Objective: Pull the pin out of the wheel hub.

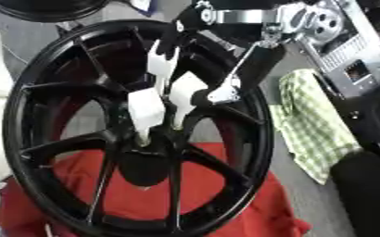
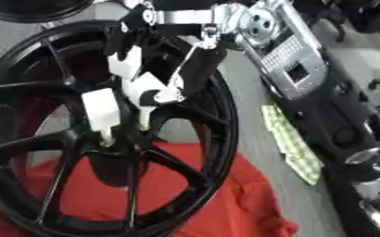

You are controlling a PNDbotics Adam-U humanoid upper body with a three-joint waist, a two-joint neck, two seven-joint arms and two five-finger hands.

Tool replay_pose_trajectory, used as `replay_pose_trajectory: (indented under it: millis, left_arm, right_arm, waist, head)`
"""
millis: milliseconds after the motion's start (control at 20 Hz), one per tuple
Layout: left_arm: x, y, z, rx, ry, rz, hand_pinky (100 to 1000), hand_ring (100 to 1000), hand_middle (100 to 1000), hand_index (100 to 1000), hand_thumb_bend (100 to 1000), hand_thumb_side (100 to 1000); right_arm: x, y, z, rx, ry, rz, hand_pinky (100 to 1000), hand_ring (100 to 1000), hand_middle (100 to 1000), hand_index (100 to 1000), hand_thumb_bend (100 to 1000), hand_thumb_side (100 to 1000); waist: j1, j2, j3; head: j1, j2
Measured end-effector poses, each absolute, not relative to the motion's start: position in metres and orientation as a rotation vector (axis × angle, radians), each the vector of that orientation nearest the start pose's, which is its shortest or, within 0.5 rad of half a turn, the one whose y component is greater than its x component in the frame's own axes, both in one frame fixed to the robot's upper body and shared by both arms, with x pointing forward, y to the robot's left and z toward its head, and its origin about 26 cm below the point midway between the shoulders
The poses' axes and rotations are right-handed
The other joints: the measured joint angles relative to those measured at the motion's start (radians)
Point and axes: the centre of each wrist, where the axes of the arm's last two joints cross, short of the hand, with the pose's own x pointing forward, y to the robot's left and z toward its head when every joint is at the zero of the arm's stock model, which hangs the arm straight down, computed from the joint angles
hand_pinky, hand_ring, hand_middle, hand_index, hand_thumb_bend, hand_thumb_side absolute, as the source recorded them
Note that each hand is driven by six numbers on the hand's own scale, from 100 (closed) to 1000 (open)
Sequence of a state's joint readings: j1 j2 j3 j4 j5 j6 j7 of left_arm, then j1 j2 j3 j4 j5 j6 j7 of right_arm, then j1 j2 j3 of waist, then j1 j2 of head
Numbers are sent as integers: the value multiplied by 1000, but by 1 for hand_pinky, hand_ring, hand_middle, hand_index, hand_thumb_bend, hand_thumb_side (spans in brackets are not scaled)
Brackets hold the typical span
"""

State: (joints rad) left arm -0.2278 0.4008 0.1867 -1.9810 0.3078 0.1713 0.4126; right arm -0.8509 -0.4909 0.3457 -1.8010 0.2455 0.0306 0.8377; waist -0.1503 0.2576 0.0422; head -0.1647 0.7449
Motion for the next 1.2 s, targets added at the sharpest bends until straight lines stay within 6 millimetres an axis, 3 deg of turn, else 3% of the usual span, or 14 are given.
replay_pose_trajectory:
  millis: [600,1200]
  left_arm:
    - [289,326,201,335,-2057,335,740,540,561,665,100,784]
    - [289,325,200,328,-2057,342,740,534,561,664,100,788]
  right_arm:
    - [320,-155,306,-199,-1822,2053,811,803,686,815,445,122]
    - [319,-157,301,-268,-1811,2053,826,824,711,808,444,100]
  waist:
    - [0,15,1]
    - [-4,28,5]
  head:
    - [-2,-8]
    - [-6,-18]
